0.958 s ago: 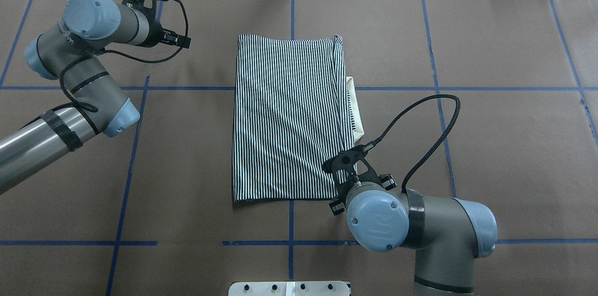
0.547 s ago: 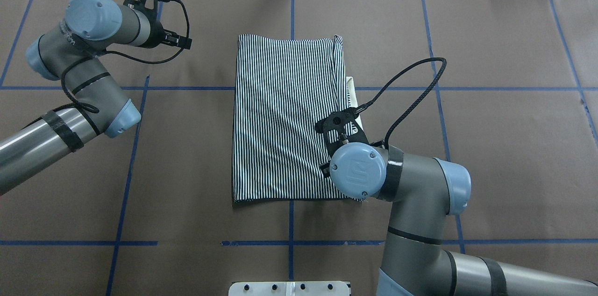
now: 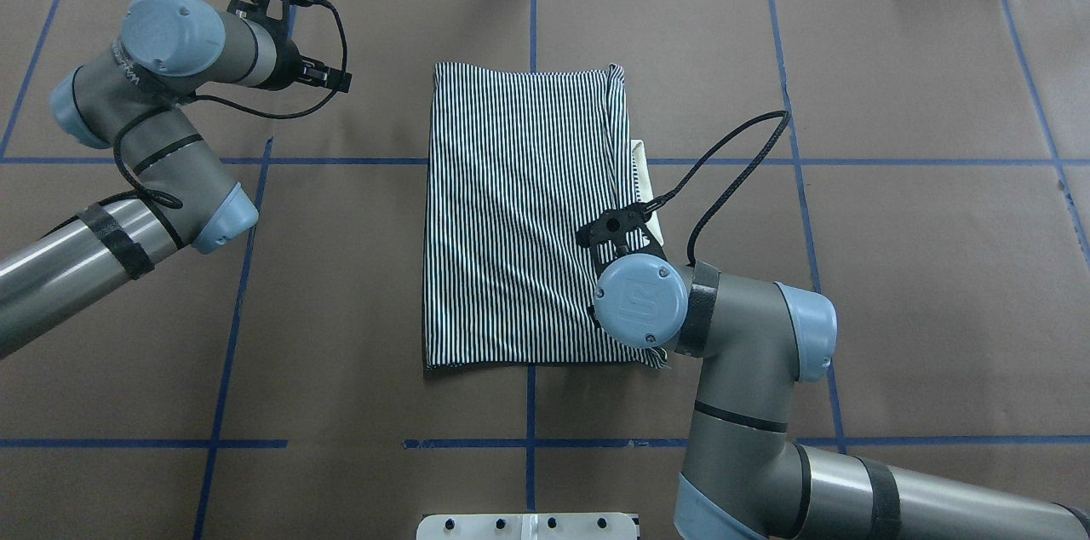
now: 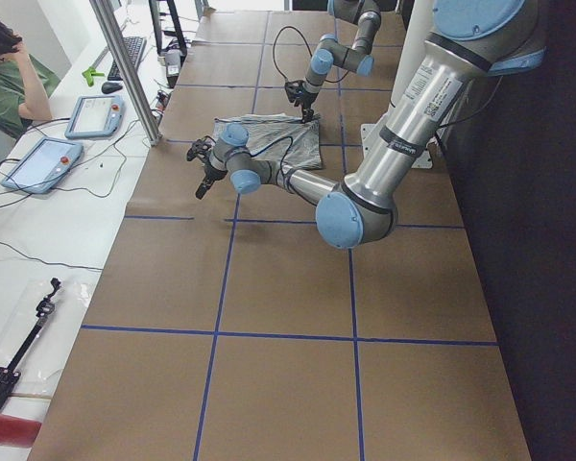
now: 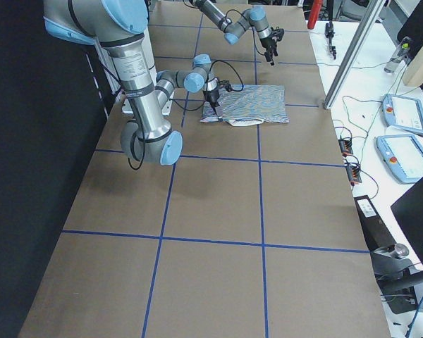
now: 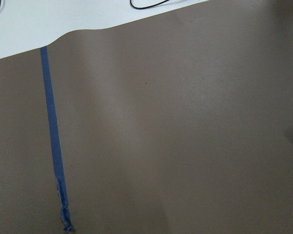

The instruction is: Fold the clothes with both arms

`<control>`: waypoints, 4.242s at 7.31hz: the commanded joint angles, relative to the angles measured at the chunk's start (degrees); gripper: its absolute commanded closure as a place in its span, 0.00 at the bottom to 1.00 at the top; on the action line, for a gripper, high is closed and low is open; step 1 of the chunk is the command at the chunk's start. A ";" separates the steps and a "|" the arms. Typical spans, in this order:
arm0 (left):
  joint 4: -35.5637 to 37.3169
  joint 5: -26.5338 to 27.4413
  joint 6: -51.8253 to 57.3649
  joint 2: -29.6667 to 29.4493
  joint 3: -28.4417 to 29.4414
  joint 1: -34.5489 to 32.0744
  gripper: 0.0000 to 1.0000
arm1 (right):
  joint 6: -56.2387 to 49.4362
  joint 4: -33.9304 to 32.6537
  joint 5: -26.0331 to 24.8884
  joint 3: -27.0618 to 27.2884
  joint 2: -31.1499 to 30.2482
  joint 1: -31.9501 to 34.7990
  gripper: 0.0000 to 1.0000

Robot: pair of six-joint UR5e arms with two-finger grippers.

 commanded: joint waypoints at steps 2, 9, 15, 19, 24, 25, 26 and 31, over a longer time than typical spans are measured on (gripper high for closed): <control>0.00 -0.07 0.00 0.04 0.00 0.01 0.00 | -1.81 -0.49 0.60 -0.06 -0.32 0.95 0.00; 0.00 -0.07 0.00 0.04 0.00 0.18 0.00 | -10.88 0.12 1.30 3.90 -9.38 8.77 0.00; 0.09 -0.07 0.09 0.04 0.00 0.27 0.00 | -3.67 5.20 1.83 -12.95 9.70 9.66 0.00; 0.09 -0.07 0.09 0.04 0.00 0.27 0.00 | -4.72 7.24 2.62 -15.35 8.30 9.92 0.00; 0.09 -0.07 0.09 -0.05 0.00 0.36 0.00 | -18.66 7.24 5.08 -10.44 -1.35 17.81 0.00; 0.09 -0.07 0.09 -0.05 0.00 0.36 0.00 | -19.22 7.24 5.95 -10.43 -1.90 18.79 0.00; 0.09 -0.07 0.09 -0.05 0.00 0.36 0.00 | -19.05 7.50 6.05 -10.51 -1.81 18.80 0.00; 0.87 -2.43 -2.88 -0.05 -5.44 0.45 0.00 | -3.72 18.68 13.59 -11.48 4.61 18.98 0.00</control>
